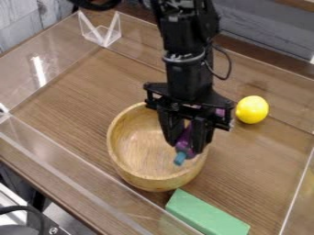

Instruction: Remove the purple eggplant from inside the brown bowl and put it on the table

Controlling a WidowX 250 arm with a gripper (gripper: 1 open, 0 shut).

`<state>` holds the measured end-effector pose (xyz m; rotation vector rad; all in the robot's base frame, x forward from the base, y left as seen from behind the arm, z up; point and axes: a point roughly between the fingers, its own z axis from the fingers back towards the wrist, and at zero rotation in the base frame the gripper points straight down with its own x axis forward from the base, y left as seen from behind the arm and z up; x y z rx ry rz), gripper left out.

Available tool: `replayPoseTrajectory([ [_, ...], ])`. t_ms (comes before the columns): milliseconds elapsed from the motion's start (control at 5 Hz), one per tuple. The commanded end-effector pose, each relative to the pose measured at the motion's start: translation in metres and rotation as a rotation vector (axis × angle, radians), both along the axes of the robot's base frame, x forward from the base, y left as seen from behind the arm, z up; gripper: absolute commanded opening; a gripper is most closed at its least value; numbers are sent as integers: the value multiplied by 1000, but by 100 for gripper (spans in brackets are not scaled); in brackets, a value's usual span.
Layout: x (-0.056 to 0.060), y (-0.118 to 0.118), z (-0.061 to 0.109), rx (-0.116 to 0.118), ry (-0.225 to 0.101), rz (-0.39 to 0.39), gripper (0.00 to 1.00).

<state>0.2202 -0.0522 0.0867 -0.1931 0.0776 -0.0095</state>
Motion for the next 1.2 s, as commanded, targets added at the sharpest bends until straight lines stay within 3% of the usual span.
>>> replayPoseTrajectory([
  [0, 13, 4, 17, -11, -58, 15, 0],
  [400, 22, 13, 20, -11, -72, 41, 0],
  [1000, 27, 16, 9, 6, -68, 61, 0],
])
